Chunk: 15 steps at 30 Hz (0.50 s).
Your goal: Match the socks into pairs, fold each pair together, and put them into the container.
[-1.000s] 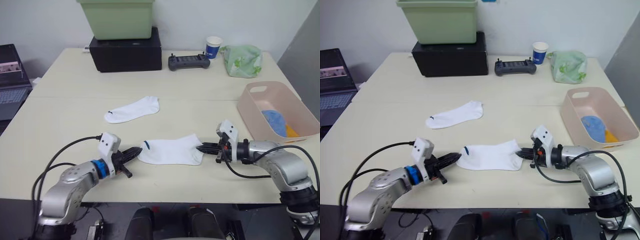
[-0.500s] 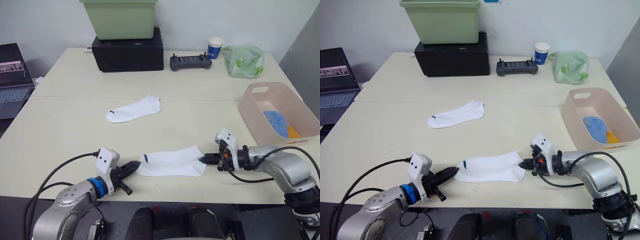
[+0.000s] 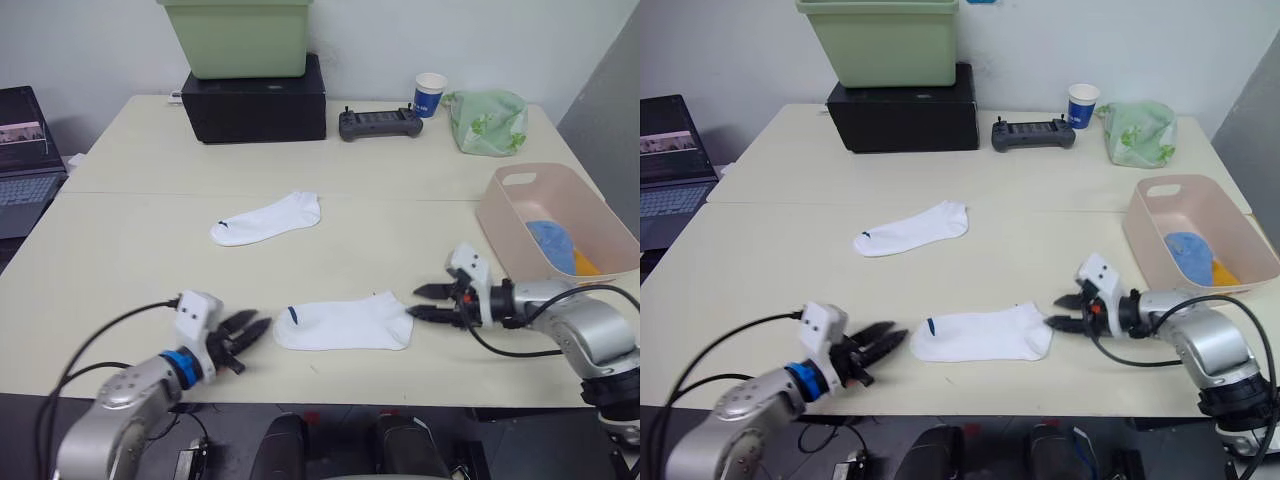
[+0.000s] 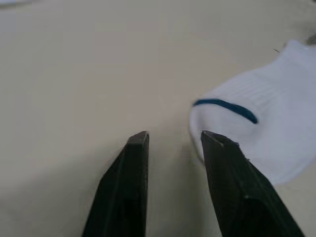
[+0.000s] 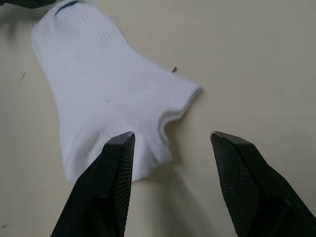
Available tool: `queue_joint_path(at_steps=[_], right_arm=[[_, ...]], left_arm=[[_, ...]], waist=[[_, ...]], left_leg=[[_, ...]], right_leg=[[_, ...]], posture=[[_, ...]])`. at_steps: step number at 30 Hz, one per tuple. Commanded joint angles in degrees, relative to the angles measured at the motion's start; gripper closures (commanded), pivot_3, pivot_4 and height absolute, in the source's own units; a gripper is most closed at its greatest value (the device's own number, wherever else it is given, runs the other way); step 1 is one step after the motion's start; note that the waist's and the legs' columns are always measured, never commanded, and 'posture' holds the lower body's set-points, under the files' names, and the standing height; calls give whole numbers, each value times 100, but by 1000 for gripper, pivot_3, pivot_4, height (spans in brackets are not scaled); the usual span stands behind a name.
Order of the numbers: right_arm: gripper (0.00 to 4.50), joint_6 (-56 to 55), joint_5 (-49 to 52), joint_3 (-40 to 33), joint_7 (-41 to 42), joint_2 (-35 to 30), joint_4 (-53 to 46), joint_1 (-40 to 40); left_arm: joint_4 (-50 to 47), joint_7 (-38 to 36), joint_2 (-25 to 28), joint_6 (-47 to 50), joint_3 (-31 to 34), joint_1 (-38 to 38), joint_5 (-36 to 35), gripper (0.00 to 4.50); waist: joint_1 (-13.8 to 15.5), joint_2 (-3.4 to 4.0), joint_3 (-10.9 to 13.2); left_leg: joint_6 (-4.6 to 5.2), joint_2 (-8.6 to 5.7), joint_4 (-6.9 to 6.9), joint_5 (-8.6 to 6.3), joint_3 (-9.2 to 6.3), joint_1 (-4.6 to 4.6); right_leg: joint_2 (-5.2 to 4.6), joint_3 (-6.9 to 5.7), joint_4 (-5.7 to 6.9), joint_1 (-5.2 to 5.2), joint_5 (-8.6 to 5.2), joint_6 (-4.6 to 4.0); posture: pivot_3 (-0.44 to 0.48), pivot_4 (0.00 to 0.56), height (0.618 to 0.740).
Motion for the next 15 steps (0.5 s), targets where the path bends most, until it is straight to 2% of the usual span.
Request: queue_joint_path(at_steps=[1,3,6,9,11,15], right_arm=[[2037,-357,120,-34,13,266,-473,-231],[2037,-726,-91,223,130,372,-547,-236],[2645,-980,-374,548,-120,750,-376,-307],[3720,-2063,-1363,1236,-410,1106,4,-369],[4459,-2229,-1538,1330,-450,1200,149,-310],[4487,-2645,-1798,1354,-354,1034,579,25]], left_arm=[[-219,-464,341,-476,10,-244,48,2910],[-136,-770,631,-876,-326,-309,473,2910],[167,-989,699,-1330,-772,-753,777,2883],[526,-1141,549,-1508,-1670,-1364,1241,3766],[719,-1156,440,-1613,-1969,-1509,1416,4407],[1248,-1194,378,-1876,-2315,-1598,1769,4459]], waist=[[-7,0,0],[-5,1,0],[1,1,0],[12,1,0],[5,1,0],[7,1,0]], left_leg=[[0,1,0,0,0,0],[0,1,-1,0,1,1],[-1,0,-3,0,3,0],[-1,-3,0,0,1,0],[-1,-11,0,0,7,-1],[-1,-6,0,0,13,-3]], right_leg=[[1,1,0,0,0,0],[4,1,-1,0,0,0],[2,3,-6,0,0,0],[2,-1,-4,2,0,0],[6,2,-5,0,0,0],[1,3,-8,-3,-2,4]], posture=[[0,150,740],[0,150,740],[0,150,740],[0,150,740],[0,150,740],[0,150,740]])
